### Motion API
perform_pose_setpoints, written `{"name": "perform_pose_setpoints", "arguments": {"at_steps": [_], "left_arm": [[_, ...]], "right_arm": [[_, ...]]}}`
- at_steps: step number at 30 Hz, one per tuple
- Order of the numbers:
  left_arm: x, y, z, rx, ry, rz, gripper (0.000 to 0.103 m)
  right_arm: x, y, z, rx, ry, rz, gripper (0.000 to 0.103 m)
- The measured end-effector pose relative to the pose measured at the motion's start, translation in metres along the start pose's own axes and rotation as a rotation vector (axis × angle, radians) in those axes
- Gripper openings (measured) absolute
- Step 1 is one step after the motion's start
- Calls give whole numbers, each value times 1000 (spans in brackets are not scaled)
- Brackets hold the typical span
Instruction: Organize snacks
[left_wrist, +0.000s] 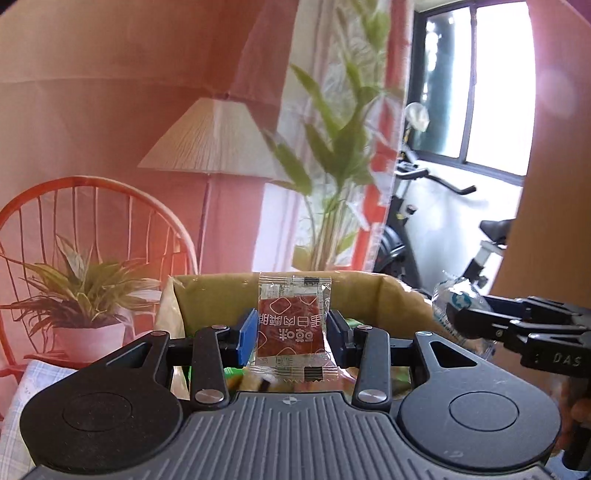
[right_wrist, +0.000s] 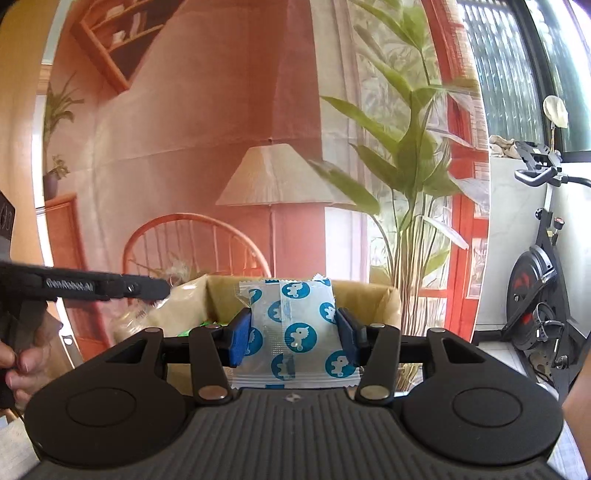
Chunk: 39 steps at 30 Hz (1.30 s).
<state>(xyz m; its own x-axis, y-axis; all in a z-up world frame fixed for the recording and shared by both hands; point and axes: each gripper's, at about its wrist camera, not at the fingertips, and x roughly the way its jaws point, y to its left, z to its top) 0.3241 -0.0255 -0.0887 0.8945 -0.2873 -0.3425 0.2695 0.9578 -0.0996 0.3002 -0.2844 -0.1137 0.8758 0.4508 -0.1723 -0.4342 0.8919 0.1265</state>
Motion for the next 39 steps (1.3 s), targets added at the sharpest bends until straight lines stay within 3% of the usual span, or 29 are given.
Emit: {"name": "perform_pose_setpoints", "arguments": {"at_steps": [5, 11, 13, 15, 17, 20, 22, 28, 39], "left_arm": [[31, 2, -1, 12, 47, 44, 43], [40, 0, -6, 47, 69, 66, 48], [38, -1, -6, 60, 74, 63, 56], [37, -3, -4, 71, 75, 54, 87], [31, -5, -4, 78, 56, 60, 93], [25, -6, -2, 79, 62, 69, 93], [18, -5, -2, 60, 63, 79, 94], [-17, -1, 1, 23, 30, 95, 97], [-95, -5, -4, -44, -24, 90, 98]], "right_arm": [[40, -11, 5, 15, 40, -21, 51], [73, -26, -2, 69, 106, -37, 51], [78, -28, -5, 73, 126, -47, 53], [75, -28, -7, 69, 117, -66, 60], [69, -26, -6, 59, 103, -68, 65], [60, -21, -3, 39, 95, -72, 71], [52, -15, 0, 26, 85, -79, 82], [19, 8, 10, 4, 53, -82, 103], [-44, 50, 16, 28, 16, -75, 103]]}}
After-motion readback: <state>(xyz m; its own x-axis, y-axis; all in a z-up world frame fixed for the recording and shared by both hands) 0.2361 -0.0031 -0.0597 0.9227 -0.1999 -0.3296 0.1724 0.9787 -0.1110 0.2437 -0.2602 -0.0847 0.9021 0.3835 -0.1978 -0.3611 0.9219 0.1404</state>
